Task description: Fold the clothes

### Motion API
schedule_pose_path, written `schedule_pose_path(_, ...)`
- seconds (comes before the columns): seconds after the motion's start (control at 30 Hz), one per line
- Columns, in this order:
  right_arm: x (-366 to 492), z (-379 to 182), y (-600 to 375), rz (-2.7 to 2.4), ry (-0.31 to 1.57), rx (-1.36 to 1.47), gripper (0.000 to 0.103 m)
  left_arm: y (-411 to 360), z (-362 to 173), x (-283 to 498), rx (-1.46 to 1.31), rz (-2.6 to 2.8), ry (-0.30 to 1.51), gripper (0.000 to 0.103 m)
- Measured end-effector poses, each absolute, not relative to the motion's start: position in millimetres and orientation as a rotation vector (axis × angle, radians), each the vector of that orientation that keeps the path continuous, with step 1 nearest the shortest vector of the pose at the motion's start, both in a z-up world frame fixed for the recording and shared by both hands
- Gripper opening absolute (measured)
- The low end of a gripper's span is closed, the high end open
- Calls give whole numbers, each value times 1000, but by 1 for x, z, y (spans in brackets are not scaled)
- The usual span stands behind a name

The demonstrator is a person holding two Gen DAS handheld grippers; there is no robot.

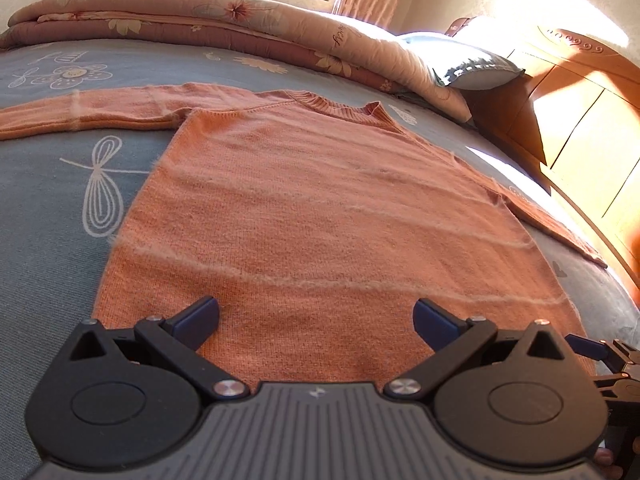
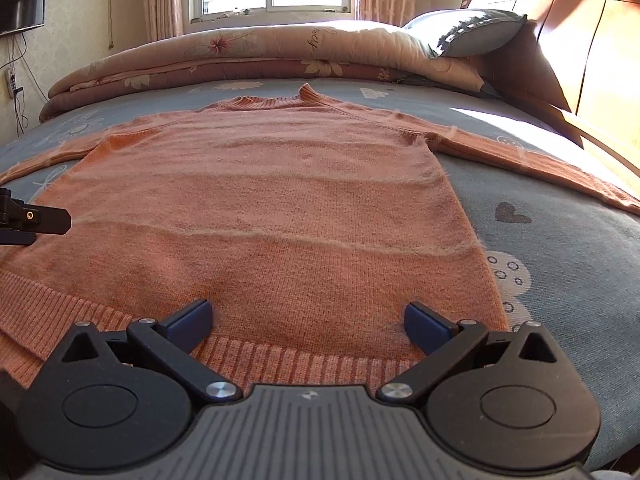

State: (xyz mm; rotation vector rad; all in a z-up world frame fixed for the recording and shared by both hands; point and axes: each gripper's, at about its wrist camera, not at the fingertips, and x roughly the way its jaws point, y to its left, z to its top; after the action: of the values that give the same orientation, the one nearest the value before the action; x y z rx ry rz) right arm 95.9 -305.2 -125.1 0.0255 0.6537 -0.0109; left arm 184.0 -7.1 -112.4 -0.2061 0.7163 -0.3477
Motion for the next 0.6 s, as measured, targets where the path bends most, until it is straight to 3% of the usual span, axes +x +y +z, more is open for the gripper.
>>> schedule_pose_path(0.27, 95, -126, -305, -13, 656, 32, 103, -1, -115, 172, -188, -391, 690, 102)
schedule_pose_path(0.6, 96, -125, -307, -10, 667, 31, 103, 26, -94, 197, -391, -369, 734, 102)
